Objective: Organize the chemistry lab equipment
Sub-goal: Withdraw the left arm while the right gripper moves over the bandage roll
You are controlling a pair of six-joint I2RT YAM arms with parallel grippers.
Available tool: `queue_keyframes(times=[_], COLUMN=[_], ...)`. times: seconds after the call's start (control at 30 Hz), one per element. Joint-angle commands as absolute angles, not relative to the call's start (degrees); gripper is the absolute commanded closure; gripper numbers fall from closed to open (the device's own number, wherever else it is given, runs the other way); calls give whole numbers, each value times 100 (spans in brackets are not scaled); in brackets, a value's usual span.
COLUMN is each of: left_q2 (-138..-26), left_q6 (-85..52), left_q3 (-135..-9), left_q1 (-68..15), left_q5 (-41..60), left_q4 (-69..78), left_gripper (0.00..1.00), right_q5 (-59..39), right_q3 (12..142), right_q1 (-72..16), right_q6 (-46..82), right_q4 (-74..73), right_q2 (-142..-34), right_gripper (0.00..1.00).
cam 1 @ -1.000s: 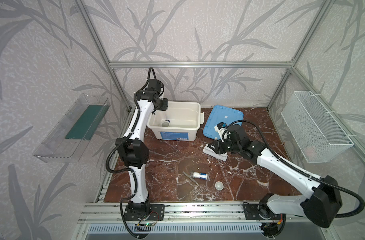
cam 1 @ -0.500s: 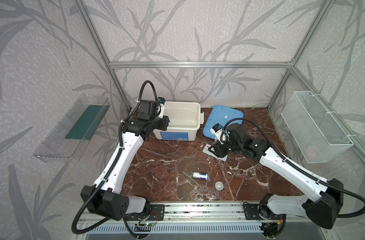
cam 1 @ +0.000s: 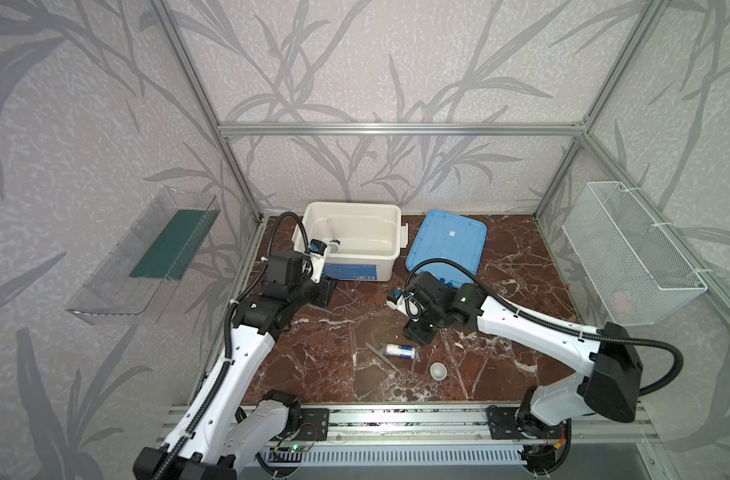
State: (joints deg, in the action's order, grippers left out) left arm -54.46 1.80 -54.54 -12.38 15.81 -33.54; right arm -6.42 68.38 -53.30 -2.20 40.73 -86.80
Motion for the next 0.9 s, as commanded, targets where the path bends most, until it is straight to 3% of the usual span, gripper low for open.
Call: queue_keyframes(times=[0.0,0.13,0.87], left_q2=[-5072,-4918,-5007], left_q6=[4,-17,-18], left_q3=[-5166,-5041,-4974], left_q1=[-1239,-1239,-1191], left_q5=[1541,1351,1151], left_q4=[-2816,-2786,-2766], left_gripper=[54,45,38], right_q5=[-420,-307,-510], right_q3=[7112,7271,7555], right_q1=[-5379,-5387,-5766], right_q6=[-528,-688,-1046], right_q4=[4333,4345,4428], right_q2=[-9028,-9560,-10681], right_gripper=[46,46,43])
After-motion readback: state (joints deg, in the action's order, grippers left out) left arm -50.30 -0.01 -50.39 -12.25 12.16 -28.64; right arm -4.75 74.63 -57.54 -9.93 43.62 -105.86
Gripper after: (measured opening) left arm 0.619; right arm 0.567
